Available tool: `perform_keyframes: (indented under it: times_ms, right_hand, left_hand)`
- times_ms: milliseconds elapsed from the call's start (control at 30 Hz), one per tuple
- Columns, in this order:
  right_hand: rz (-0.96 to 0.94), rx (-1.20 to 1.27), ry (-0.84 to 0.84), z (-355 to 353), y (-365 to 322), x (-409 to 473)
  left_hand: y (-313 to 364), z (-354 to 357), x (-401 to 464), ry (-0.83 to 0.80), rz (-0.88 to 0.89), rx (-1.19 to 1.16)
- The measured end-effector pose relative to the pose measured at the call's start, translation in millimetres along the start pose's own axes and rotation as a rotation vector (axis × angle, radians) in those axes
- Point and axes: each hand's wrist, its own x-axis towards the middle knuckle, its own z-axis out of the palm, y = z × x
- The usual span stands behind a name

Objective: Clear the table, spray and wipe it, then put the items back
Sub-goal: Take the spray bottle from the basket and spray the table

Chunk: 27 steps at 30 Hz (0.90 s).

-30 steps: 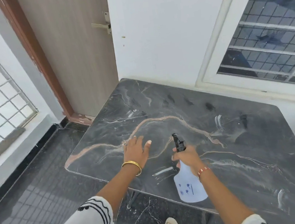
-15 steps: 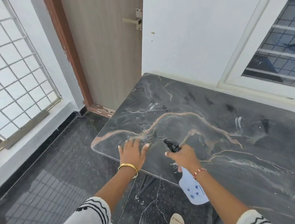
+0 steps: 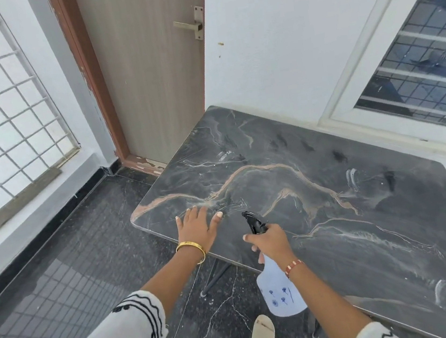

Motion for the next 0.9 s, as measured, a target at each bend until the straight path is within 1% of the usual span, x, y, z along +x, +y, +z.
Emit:
perform_keyframes:
  times_ms: [100,233,400,533,733,900]
  right_hand:
    - [0.008,0.133,0.047,-8.0,1.8,3.1]
    - [0.046,0.181,0.138,-25.0,8.2,6.6]
    - [0.112,0.234,0.206,-48.7,18.5,6.0]
    - [0.114,0.313,0.219,-63.2,24.6,0.1]
    - [0.197,0.5,0.329,-79.5,42.4,-17.1]
    - [0.135,0.446,0.353,-91.2,54.6,-35.5]
  left_hand:
    - [1.7,1.7,3.0,-0.009,0.01,0.0]
    - [13.1,7.8,2.6,-0.049,0.054,0.008]
    - [30.4,14.4,1.5,-0.087,0.113,0.003]
    - [42.0,21.2,0.3,-0.127,0.157,0.018]
    - [62.3,37.5,-8.2,-0.187,0.253,0.046]
    - [82.4,57.0,-22.2,-0.236,0.336,0.042]
